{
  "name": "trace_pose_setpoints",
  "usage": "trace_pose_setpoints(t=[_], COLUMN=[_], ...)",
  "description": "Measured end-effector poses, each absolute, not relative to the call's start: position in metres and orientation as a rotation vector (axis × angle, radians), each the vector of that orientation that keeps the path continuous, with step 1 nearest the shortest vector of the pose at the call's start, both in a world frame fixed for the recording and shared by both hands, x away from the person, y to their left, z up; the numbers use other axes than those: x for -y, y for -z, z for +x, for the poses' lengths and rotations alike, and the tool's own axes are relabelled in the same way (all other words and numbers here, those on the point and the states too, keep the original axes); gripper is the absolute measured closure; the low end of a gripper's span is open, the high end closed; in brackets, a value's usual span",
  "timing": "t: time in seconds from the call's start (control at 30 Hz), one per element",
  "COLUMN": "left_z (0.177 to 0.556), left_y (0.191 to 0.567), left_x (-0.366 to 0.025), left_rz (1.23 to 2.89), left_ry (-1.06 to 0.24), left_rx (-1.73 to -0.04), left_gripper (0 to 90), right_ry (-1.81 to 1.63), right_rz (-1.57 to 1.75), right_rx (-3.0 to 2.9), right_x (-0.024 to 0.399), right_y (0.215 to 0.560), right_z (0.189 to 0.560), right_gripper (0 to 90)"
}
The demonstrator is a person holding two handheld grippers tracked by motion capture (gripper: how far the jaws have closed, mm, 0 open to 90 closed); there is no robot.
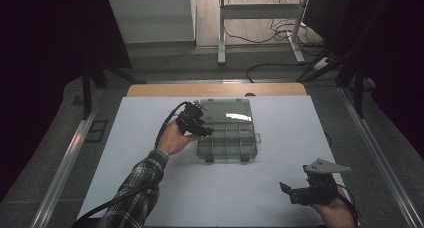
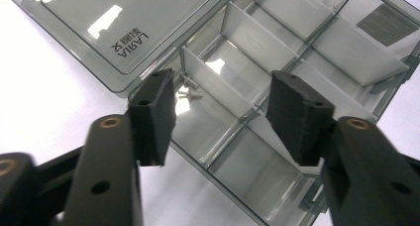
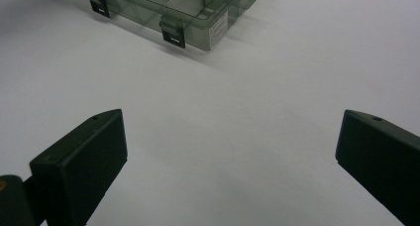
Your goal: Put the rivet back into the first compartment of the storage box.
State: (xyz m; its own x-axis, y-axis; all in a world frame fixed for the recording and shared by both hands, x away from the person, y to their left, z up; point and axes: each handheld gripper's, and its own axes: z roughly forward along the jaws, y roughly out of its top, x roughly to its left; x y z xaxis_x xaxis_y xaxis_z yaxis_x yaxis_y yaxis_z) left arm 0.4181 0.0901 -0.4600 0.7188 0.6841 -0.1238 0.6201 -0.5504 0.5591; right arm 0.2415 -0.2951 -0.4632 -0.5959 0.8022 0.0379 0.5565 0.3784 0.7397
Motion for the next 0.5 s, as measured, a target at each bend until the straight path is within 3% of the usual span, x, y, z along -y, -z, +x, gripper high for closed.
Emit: trace_pose_setpoints(t=[0.5], left_z=[0.403], left_y=[0.454], left_x=[-0.104], left_rz=[2.286], left_ry=[-0.162], left_rx=[-0.965], left_gripper=[22.2], right_ry=[-1.053], right_rz=[1.187], right_rx=[-2.316], right_x=[0.295], right_y=[0.463], right_z=[0.241], right_gripper=[0.0])
